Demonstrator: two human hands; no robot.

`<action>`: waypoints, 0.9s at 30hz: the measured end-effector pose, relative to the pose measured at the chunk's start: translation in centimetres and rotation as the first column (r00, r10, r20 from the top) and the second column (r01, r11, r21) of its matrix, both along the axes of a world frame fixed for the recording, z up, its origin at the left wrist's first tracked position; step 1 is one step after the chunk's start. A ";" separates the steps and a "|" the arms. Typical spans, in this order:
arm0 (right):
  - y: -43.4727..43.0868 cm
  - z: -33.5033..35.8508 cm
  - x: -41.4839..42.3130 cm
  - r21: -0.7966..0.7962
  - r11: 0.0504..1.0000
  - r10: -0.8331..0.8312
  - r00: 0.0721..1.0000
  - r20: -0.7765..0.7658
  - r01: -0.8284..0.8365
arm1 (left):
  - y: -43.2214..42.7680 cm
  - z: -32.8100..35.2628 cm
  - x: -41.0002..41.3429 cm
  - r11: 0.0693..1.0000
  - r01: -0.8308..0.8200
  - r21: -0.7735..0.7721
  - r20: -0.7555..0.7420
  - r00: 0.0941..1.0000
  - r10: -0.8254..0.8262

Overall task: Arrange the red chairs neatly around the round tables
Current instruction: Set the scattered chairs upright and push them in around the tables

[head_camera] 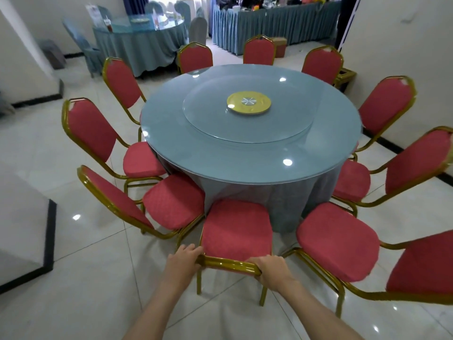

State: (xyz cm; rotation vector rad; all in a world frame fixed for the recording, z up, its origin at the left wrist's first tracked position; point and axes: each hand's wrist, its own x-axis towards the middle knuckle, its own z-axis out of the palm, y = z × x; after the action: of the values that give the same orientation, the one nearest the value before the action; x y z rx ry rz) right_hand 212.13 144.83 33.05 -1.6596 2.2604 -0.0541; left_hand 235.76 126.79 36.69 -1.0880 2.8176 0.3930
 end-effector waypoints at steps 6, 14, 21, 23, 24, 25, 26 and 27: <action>1.9 0.1 0.5 -0.078 0.974 -0.183 0.939 0.290 0.213 | 0.5 0.5 -2.2 0.985 0.015 0.174 -0.060 0.998 -0.005; 10.2 1.6 -3.7 -0.045 0.901 -0.376 0.827 0.418 0.432 | 5.2 1.4 -10.8 0.899 0.207 0.386 -0.366 0.929 -0.057; 20.4 2.6 -9.5 -0.023 0.781 -0.521 0.670 0.529 0.625 | 13.2 1.9 -18.8 0.902 0.286 0.322 -0.341 0.924 -0.171; 23.7 2.4 -11.2 -0.021 0.758 -0.536 0.641 0.549 0.652 | 15.5 1.5 -20.9 0.908 0.278 0.314 -0.324 0.930 -0.173; 25.8 2.5 -12.3 -0.016 0.747 -0.545 0.626 0.558 0.664 | 17.2 1.5 -22.3 0.909 0.282 0.307 -0.326 0.929 -0.177; 28.0 2.5 -13.4 -0.012 0.740 -0.549 0.615 0.566 0.672 | 19.1 1.5 -23.7 0.909 0.288 0.302 -0.332 0.925 -0.183; 30.4 2.7 -14.5 -0.002 0.731 -0.559 0.601 0.571 0.682 | 21.2 1.5 -25.1 0.905 0.300 0.300 -0.340 0.921 -0.193; 32.7 2.8 -15.6 0.005 0.726 -0.564 0.592 0.575 0.687 | 23.3 1.6 -26.4 0.901 0.306 0.307 -0.345 0.918 -0.194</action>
State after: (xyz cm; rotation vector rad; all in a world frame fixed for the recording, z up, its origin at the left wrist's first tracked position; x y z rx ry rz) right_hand 196.50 177.53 35.82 -0.6601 2.2831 -0.8673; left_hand 209.36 150.14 38.29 -0.6191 2.9200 1.0780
